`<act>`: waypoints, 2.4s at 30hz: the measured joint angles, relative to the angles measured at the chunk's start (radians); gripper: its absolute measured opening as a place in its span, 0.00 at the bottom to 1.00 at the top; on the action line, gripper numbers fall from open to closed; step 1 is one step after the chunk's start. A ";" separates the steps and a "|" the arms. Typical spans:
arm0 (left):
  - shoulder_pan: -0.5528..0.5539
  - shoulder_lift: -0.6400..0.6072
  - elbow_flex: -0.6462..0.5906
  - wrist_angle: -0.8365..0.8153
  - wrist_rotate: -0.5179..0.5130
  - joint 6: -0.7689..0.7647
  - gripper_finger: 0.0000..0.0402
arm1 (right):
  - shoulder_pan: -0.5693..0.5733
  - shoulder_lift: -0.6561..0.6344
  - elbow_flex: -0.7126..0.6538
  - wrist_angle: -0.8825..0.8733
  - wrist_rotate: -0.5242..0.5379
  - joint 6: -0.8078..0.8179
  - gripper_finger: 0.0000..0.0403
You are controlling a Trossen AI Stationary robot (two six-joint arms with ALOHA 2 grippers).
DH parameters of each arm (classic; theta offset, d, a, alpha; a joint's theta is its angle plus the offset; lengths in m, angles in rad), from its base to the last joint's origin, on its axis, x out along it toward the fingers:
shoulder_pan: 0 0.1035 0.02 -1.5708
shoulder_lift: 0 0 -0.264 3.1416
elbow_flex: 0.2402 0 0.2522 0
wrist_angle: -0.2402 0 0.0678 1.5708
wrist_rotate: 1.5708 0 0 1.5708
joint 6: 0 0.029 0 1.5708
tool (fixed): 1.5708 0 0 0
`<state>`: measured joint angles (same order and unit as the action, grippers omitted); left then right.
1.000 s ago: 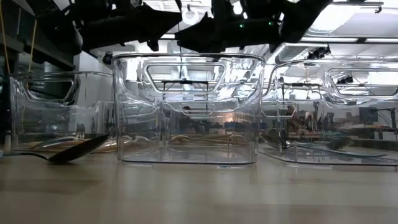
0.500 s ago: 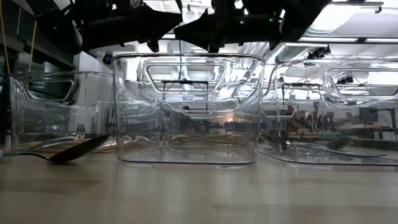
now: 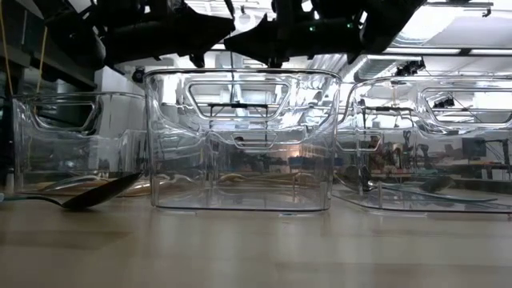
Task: Sort silverware by color (type)
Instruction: Put the blue spoon into the right transparent bin
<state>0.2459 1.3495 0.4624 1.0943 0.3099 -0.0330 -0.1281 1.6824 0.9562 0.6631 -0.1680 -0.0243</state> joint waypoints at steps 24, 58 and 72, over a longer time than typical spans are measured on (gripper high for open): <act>0.112 -0.380 -0.098 -0.324 0.018 0.064 0.26 | -0.062 -0.478 -0.375 0.063 0.138 -0.028 0.00; 0.166 -0.460 -0.155 -0.376 0.014 0.025 0.26 | 0.254 -0.549 -0.058 -0.992 0.471 0.511 0.00; 0.166 -0.460 -0.154 -0.376 0.011 -0.019 0.26 | 0.379 -0.386 -0.056 -1.254 0.402 1.038 0.00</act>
<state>0.4114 0.8898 0.3081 0.7180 0.3214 -0.0517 0.2504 1.2961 0.9001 -0.5911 0.2338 1.0136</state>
